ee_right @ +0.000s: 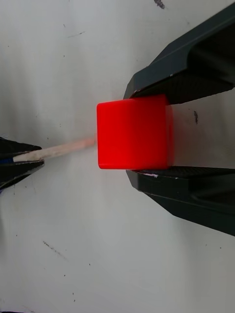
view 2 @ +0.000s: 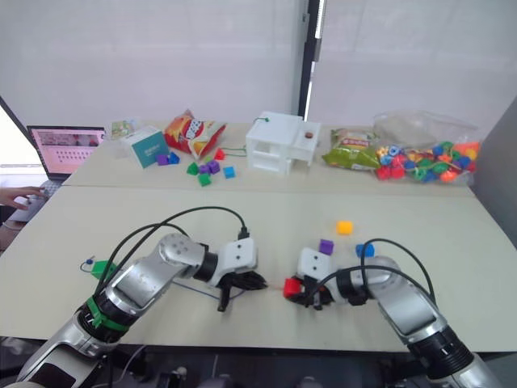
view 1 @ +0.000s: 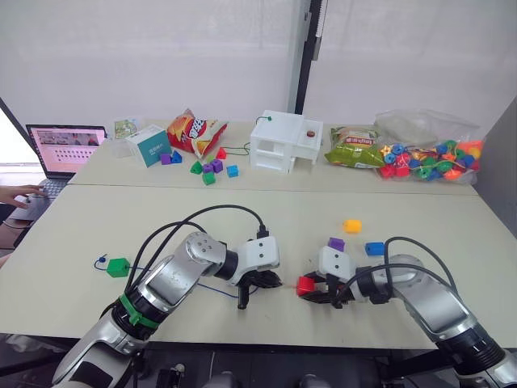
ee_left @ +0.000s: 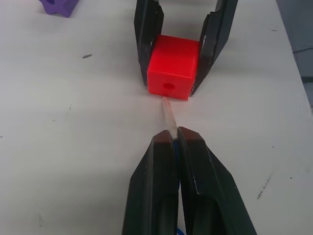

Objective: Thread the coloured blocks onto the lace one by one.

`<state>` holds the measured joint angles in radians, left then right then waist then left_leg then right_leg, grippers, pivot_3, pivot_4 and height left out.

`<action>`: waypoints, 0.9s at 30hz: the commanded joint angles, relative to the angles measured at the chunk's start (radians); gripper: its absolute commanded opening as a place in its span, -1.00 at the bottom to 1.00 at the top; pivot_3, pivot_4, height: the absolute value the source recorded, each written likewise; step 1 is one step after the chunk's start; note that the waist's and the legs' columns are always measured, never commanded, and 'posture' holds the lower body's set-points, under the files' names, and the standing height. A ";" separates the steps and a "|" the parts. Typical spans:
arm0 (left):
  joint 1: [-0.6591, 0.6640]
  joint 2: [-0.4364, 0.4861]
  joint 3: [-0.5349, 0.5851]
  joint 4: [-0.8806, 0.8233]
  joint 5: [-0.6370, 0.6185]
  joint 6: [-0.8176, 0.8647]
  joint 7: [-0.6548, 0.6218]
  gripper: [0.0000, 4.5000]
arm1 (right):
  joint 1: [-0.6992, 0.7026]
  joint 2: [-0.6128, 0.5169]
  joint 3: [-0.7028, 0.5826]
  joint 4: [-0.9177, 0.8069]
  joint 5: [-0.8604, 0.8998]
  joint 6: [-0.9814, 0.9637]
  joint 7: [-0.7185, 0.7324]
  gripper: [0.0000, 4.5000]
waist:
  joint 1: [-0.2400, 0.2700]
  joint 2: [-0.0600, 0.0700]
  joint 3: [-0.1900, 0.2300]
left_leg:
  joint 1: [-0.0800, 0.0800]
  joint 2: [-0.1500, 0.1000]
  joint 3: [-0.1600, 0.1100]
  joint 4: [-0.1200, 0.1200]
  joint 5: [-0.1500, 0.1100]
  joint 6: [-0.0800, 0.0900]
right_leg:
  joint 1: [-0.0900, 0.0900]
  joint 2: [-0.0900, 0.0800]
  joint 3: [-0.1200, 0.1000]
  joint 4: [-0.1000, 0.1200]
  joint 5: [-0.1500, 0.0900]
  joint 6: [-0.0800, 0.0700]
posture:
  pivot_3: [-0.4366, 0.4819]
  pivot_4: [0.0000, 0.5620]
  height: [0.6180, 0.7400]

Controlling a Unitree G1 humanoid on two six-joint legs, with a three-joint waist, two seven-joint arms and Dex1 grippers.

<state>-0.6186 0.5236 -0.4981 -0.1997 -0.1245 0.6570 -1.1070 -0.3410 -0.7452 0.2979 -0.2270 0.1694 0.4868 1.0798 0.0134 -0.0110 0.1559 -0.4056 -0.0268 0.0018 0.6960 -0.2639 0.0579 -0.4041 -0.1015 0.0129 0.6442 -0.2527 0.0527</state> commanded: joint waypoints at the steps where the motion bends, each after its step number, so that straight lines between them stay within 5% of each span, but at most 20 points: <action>1: -0.012 -0.055 -0.020 -0.011 -0.038 -0.026 -0.022 -1.00 | -0.001 0.013 0.000 -0.034 0.008 0.002 -0.004 -0.47 | 0.001 0.000 0.000 | 0.000 0.000 0.000 0.000 0.000 0.000 | 0.000 0.000 0.000 0.000 0.000 0.000 | -0.05 -0.47 1.00; 12: 0.027 -0.153 -0.052 0.168 0.022 -0.157 0.005 -1.00 | 0.008 0.023 -0.004 -0.055 0.012 0.016 -0.017 -0.47 | -0.001 0.000 0.000 | 0.000 0.000 0.000 0.000 0.000 0.000 | 0.000 0.000 0.000 0.001 0.000 0.000 | -0.05 -0.47 1.00; 27: 0.072 0.052 0.101 0.134 -0.009 -0.209 -0.039 -1.00 | 0.047 0.004 -0.015 -0.094 0.019 0.034 -0.029 -0.47 | -0.005 0.000 0.000 | 0.000 0.001 0.000 0.000 0.000 0.000 | -0.001 0.001 0.000 0.001 0.000 0.000 | -0.05 -0.47 1.00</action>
<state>-0.5483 0.5777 -0.4233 -0.0498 -0.1202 0.4797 -1.1341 -0.2956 -0.7331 0.2945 -0.2942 0.1797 0.5229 1.0466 0.0089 -0.0110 0.1558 -0.4053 -0.0260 0.0019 0.6955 -0.2639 0.0579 -0.4052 -0.1009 0.0133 0.6450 -0.2527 0.0526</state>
